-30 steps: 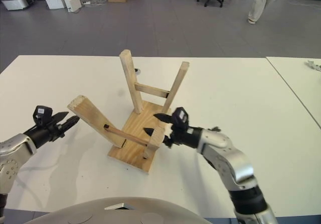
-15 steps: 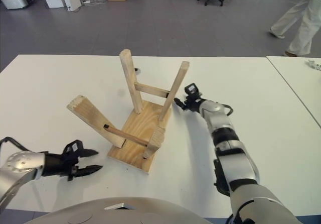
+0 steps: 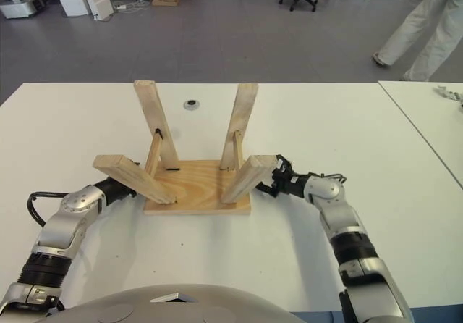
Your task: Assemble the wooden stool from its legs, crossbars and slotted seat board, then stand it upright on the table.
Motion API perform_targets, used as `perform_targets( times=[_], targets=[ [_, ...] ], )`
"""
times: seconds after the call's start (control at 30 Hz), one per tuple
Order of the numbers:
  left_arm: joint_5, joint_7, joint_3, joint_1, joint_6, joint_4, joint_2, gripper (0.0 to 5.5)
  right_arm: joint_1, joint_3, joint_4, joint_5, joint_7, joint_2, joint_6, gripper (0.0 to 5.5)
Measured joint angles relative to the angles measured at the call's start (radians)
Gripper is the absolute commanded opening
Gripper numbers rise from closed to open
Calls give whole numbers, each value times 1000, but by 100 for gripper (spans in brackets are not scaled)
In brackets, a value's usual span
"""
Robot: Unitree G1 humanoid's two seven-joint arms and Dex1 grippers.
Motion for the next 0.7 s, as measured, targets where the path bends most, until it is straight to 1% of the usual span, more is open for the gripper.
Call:
perform_targets(
  times=[0.1, 0.17, 0.23, 0.3, 0.4, 0.47, 0.53, 0.63, 0.7],
  targets=[
    [-8, -24, 69, 111, 5, -93, 57, 291, 88, -60, -148, -42, -135, -19, 126, 363],
    [-8, -48, 104, 209, 20, -177, 105, 291, 191, -83, -293, -51, -169, -42, 207, 363],
    [-9, -86, 111, 307, 38, -275, 143, 291, 312, -80, -467, -30, -169, -46, 292, 363],
    [-6, -113, 88, 352, 57, -341, 172, 291, 386, -81, -579, -11, -167, -49, 371, 363],
    [-10, -137, 57, 360, 65, -372, 174, 291, 414, -76, -668, 8, -191, -40, 480, 363],
    [-8, -136, 32, 329, 87, -369, 167, 291, 420, -39, -707, 12, -199, -22, 517, 363],
    [-11, -135, 13, 316, 131, -402, 160, 291, 419, -30, -736, 19, -211, -5, 565, 363],
    [-13, -136, 11, 312, 188, -443, 163, 291, 416, -81, -778, 103, -214, 24, 679, 363],
    [-48, -136, 16, 312, 259, -488, 169, 291, 392, -140, -812, 170, -229, 53, 768, 363]
  ],
)
